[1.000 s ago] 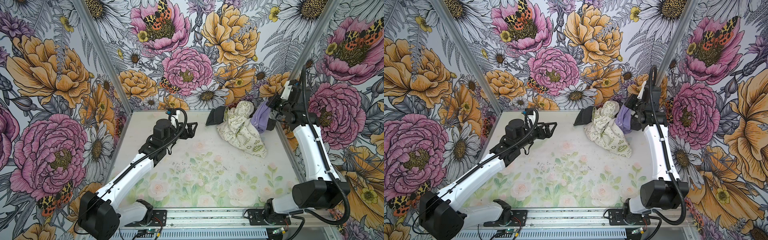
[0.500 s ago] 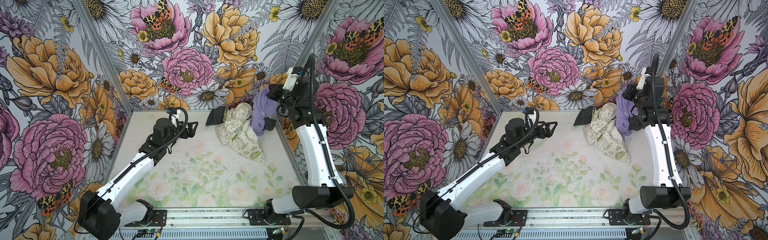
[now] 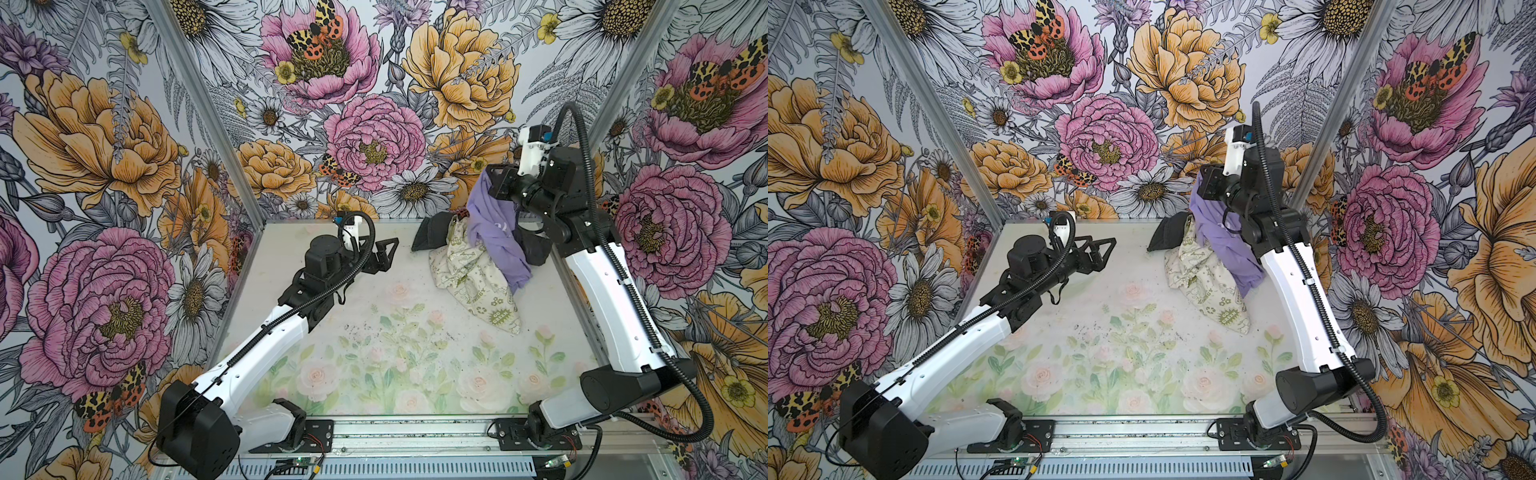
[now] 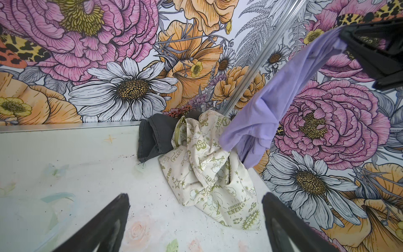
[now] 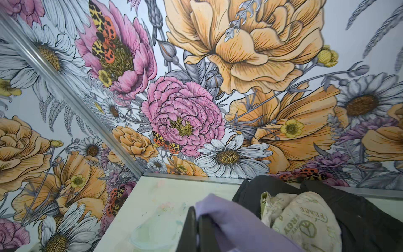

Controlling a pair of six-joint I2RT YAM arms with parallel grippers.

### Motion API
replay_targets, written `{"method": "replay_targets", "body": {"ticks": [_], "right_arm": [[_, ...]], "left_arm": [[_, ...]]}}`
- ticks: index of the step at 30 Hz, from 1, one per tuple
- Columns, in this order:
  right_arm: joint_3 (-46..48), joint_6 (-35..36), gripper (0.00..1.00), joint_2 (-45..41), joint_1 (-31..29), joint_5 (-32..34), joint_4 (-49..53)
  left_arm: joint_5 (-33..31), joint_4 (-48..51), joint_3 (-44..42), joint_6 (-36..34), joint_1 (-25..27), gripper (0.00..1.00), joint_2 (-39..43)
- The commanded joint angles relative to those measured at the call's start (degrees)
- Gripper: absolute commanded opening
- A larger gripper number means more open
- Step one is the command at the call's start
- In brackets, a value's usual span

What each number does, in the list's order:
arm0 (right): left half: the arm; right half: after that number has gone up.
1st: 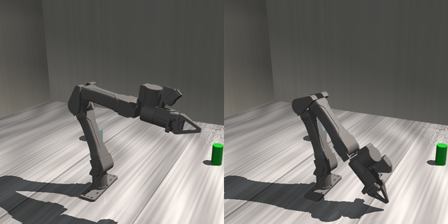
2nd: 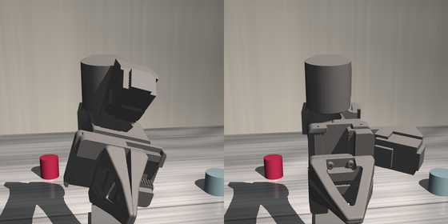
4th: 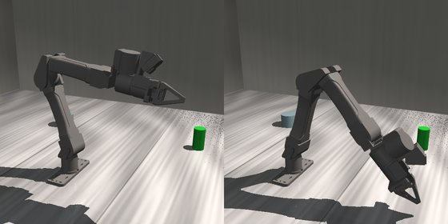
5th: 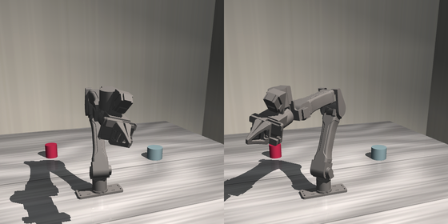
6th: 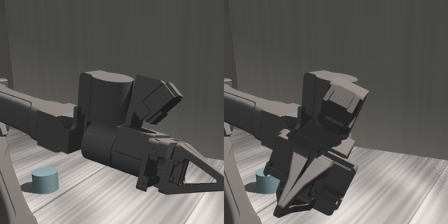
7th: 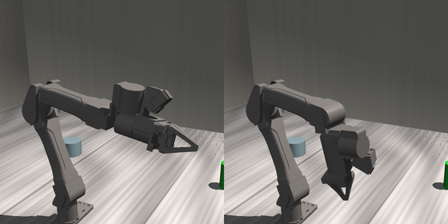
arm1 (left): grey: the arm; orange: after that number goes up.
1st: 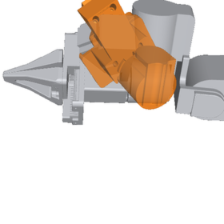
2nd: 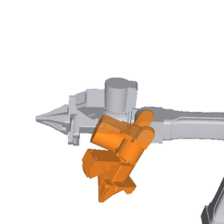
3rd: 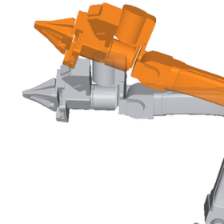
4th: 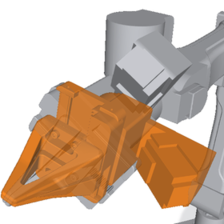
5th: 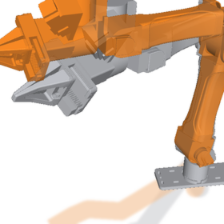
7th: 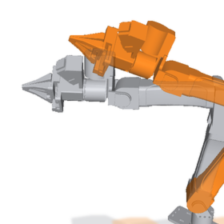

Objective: Pick out a specific cloth from the pile
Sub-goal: 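Raise the lavender t-shirt and swing it toward the table center with the right gripper, then reach the left gripper across to the lavender t-shirt while the right gripper holds it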

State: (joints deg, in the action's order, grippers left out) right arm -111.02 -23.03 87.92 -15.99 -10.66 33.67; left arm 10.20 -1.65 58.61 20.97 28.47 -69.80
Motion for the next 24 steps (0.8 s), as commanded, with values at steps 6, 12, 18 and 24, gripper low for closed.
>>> {"method": "replay_targets", "body": {"ticks": [6,12,18,24], "right_arm": [[8.1,1.7,0.0,3.6,-6.4,-6.5,0.9],[17.7,2.0,0.04,4.5,-7.8,-6.6,0.9],[22.8,4.8,0.46,2.1,-7.6,-4.9,1.0],[23.0,6.6,0.63,-1.1,-4.8,-1.4,1.4]], "left_arm": [[1.7,-4.1,3.1,-3.2,2.0,0.95,-2.4],[0.6,-4.1,2.4,-3.6,2.1,0.95,-2.1],[-0.5,-3.4,2.3,-3.6,2.1,0.95,-2.3],[0.1,1.2,5.6,-4.2,2.3,0.93,-5.1]]}}
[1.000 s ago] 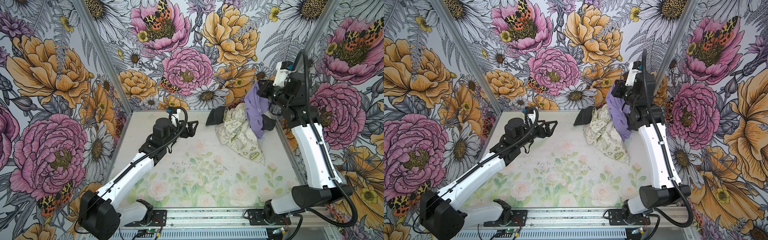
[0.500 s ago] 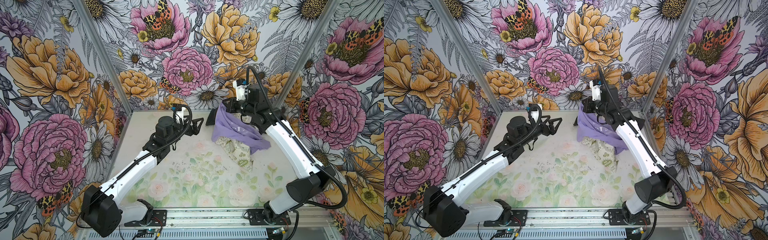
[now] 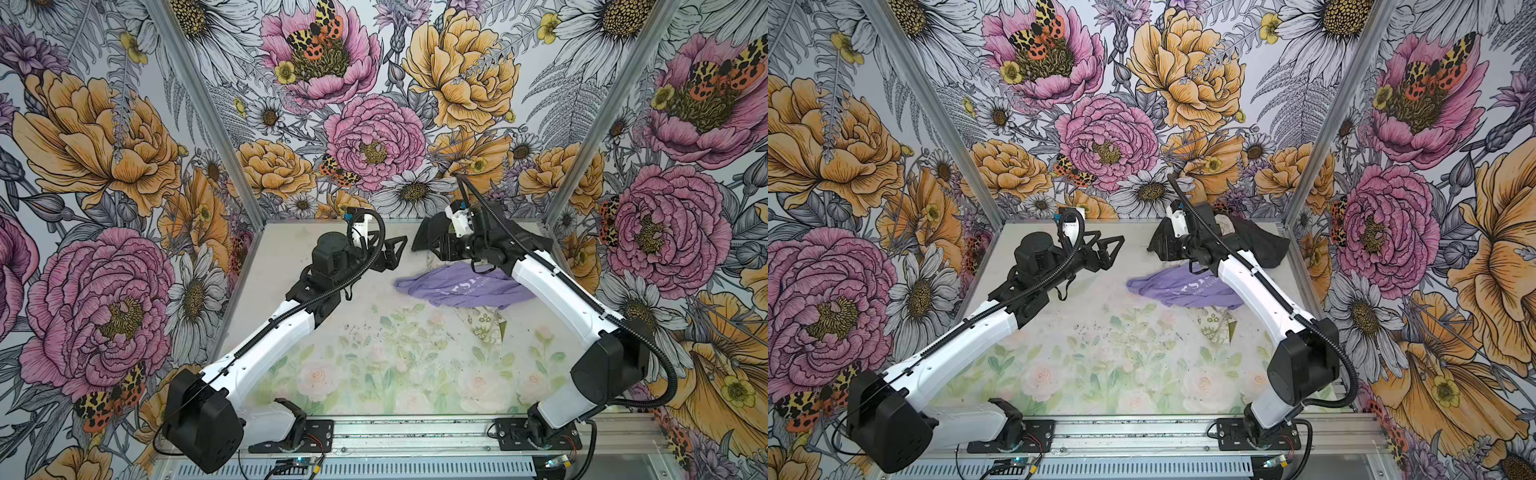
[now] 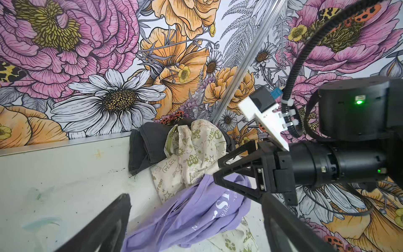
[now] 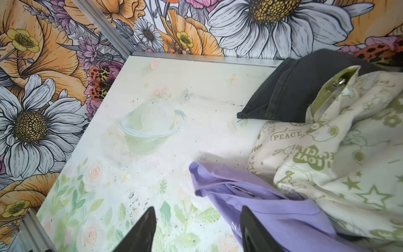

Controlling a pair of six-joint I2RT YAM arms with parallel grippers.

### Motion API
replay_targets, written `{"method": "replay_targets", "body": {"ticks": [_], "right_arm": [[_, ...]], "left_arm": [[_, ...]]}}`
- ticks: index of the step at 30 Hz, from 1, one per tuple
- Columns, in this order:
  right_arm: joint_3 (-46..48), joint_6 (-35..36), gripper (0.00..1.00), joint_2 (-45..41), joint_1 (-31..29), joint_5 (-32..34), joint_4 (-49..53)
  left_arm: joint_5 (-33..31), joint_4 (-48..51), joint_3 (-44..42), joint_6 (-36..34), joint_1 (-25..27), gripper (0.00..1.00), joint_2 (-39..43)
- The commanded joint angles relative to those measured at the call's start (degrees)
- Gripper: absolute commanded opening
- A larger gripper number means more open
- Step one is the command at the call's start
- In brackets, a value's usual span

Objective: Pick out a specific cloth from the pile
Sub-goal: 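Reach the left gripper across to the lavender t-shirt while the right gripper holds it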

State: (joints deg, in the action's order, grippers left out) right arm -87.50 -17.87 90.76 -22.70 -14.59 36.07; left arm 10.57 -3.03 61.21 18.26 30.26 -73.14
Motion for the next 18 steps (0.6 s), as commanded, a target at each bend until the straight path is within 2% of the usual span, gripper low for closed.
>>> {"method": "replay_targets", "body": {"ticks": [1,5,8,13,18], "right_arm": [[-0.3,1.2,0.64,-4.5,3.2,2.4,-1.0],[1.5,0.9,0.67,-7.2,7.8,3.5,-0.9],[3.1,0.9,0.73,-9.0,11.2,4.7,-0.5],[5.5,0.6,0.74,-11.2,15.8,5.4,1.5],[9.2,-1.3,0.75,-13.6,19.5,6.8,3.0]], "left_arm": [[0.6,3.4,4.1,-2.1,0.6,0.93,-2.6],[2.0,6.7,8.2,-5.5,2.0,0.93,-6.4],[3.0,10.9,12.5,-9.2,3.6,0.92,-10.1],[5.0,20.0,21.4,-15.5,7.1,0.89,-17.7],[4.3,25.3,29.2,-20.1,10.8,0.87,-25.7]]}}
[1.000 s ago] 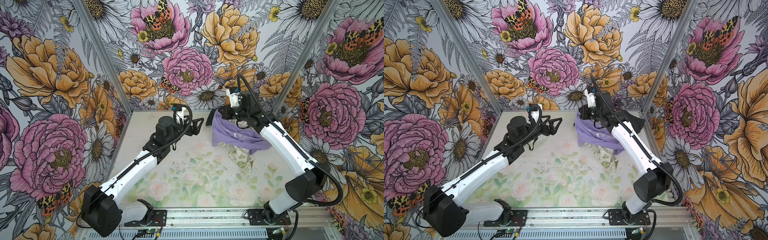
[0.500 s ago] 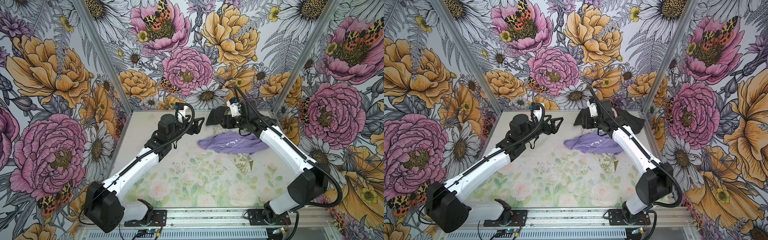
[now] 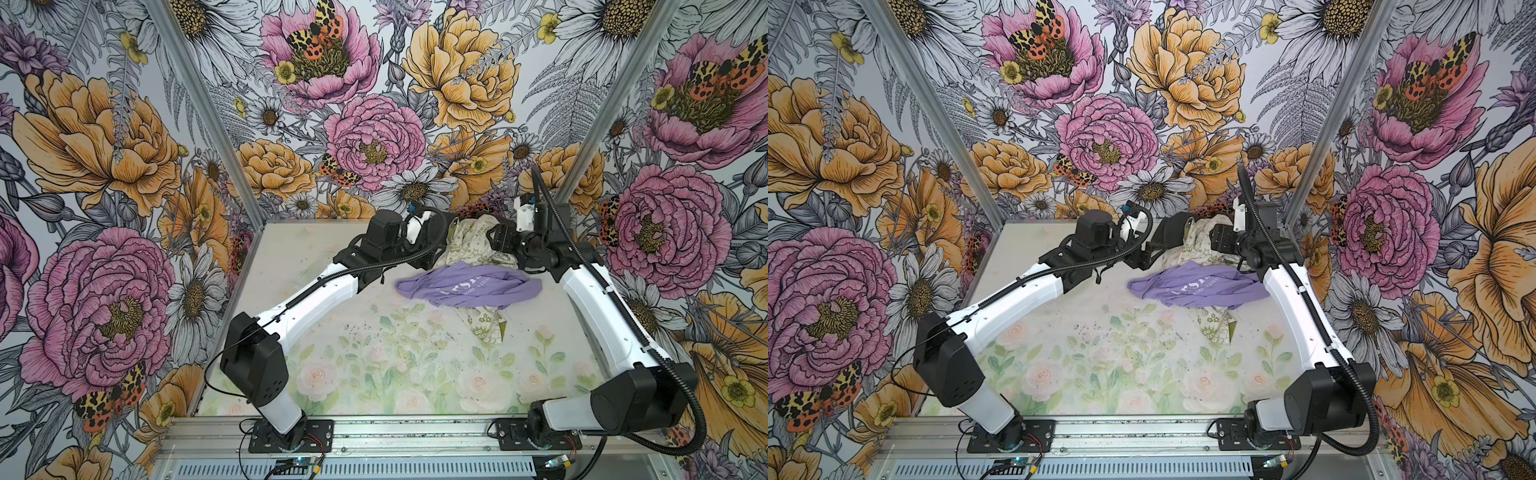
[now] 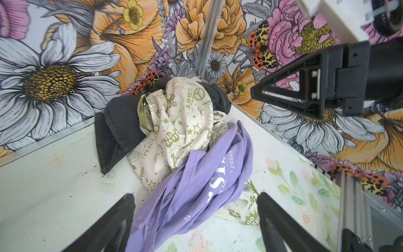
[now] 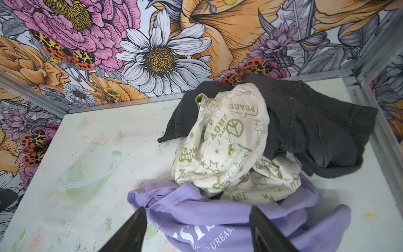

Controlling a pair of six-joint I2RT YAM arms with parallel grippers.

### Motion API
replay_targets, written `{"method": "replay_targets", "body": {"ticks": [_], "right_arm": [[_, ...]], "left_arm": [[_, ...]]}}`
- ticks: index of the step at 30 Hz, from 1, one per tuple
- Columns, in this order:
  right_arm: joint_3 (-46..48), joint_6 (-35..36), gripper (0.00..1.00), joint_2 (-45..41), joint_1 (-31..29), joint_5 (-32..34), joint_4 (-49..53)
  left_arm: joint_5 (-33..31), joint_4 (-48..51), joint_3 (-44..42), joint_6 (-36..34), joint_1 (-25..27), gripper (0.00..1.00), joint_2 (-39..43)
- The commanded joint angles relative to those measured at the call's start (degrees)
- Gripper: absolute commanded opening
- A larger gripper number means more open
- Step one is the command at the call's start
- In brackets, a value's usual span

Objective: Pick out a specific cloth from the pile
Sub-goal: 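Reach the left gripper across to the lavender t-shirt while the right gripper holds it, then grasp the lavender t-shirt with the left gripper while the right gripper releases it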

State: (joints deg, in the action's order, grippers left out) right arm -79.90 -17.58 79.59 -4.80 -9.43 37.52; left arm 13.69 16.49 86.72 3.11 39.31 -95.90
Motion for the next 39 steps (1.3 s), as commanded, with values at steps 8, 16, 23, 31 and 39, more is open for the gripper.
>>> {"method": "replay_targets", "body": {"ticks": [8,16,23,31,39], "right_arm": [[2.6,-2.6,0.78,-4.3,7.4,4.3,2.9],[0.3,-3.9,0.82,-4.3,9.3,1.9,3.0],[0.1,-4.0,0.82,-4.2,9.5,0.9,2.9],[-1.6,-4.3,0.82,-3.0,9.5,-0.7,2.8],[-2.4,-4.6,0.82,-1.7,9.5,-1.1,2.8]], "left_arm": [[-1.9,13.3,15.1,-10.2,7.1,0.82,-16.9],[-5.7,16.9,22.4,-11.4,9.9,0.73,-26.7],[-10.1,19.7,27.8,-10.9,10.2,0.63,-32.1],[-10.2,19.7,30.3,-10.8,10.1,0.5,-35.3],[-8.5,19.7,30.9,-10.4,10.1,0.14,-35.6]]}}
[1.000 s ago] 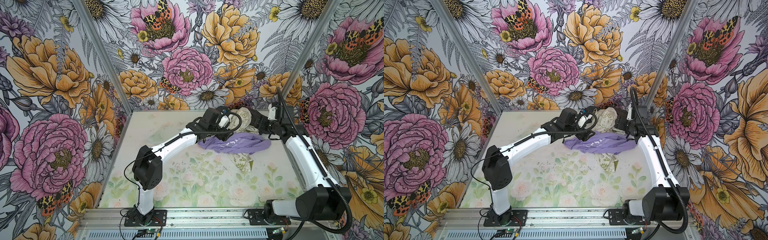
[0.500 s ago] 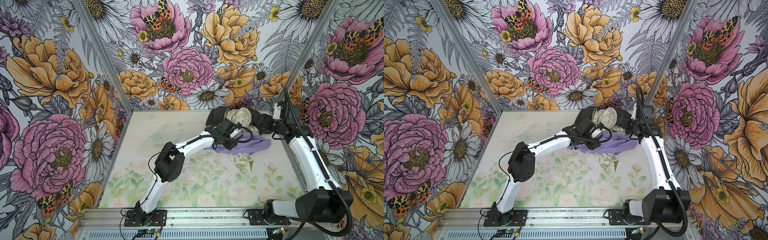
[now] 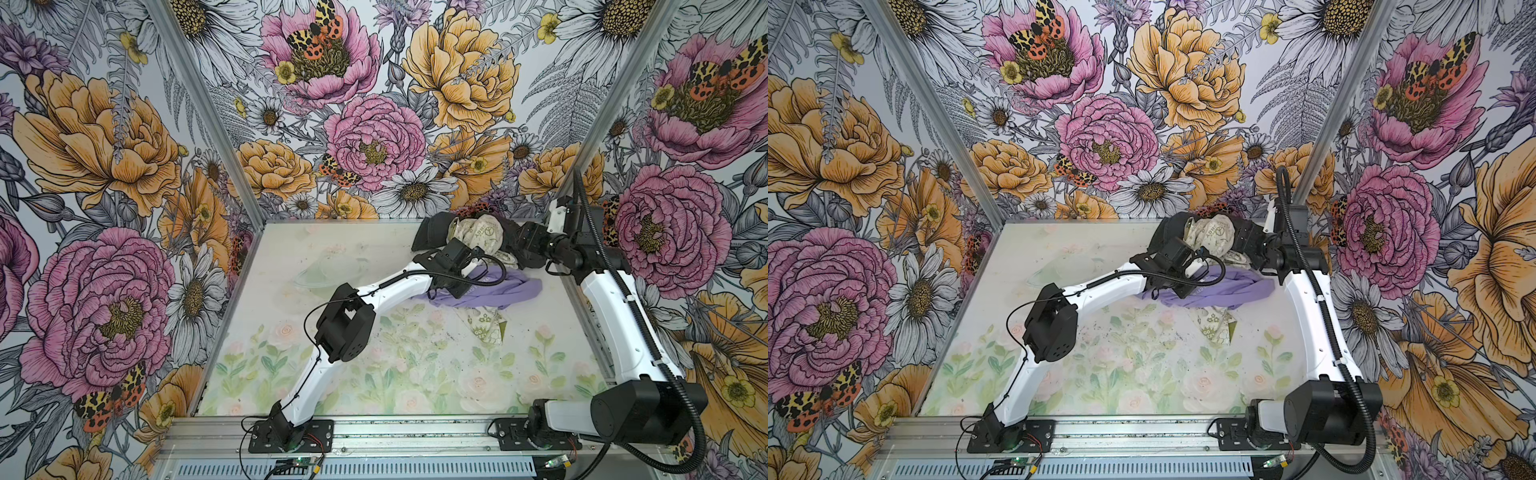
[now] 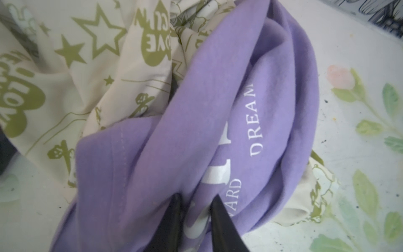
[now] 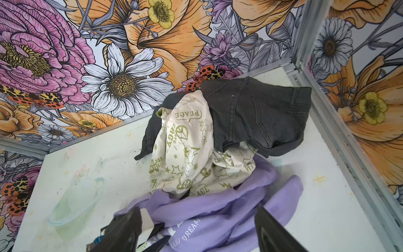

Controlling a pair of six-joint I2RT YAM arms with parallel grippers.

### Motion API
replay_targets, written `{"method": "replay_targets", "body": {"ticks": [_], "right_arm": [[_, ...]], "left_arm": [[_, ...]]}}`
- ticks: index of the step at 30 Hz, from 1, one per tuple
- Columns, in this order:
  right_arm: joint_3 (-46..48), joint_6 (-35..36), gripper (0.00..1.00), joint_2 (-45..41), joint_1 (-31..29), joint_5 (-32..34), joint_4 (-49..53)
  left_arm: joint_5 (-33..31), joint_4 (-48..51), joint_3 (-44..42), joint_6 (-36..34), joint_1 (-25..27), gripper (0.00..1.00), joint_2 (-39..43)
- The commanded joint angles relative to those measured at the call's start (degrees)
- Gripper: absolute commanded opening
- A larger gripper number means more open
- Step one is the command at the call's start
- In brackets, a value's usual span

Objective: Pick out a specific cloth from the pile
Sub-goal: 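Grasp the lavender t-shirt with the left gripper while the right gripper releases it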

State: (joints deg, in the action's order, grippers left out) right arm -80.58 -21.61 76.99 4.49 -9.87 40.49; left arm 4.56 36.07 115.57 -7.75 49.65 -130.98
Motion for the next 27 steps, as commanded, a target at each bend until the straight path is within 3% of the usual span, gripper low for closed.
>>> {"method": "replay_targets", "body": {"ticks": [1,4,17,27], "right_arm": [[-1.7,-0.6,0.82,0.9,0.2,-0.7,-0.2],[-1.8,-0.6,0.81,1.2,0.2,-0.6,-0.2],[-1.6,0.5,0.82,1.2,0.3,2.0,-0.2],[-2.3,1.1,0.82,1.3,0.5,5.3,-0.3]], "left_arm": [[0.7,0.1,2.2,0.4,-0.3,0.1,-0.4],[0.5,0.1,2.7,0.4,-0.3,0.0,0.7],[0.5,0.2,6.2,1.8,-0.3,0.0,8.2],[1.2,0.1,15.0,3.1,-0.2,0.0,10.5]]}}
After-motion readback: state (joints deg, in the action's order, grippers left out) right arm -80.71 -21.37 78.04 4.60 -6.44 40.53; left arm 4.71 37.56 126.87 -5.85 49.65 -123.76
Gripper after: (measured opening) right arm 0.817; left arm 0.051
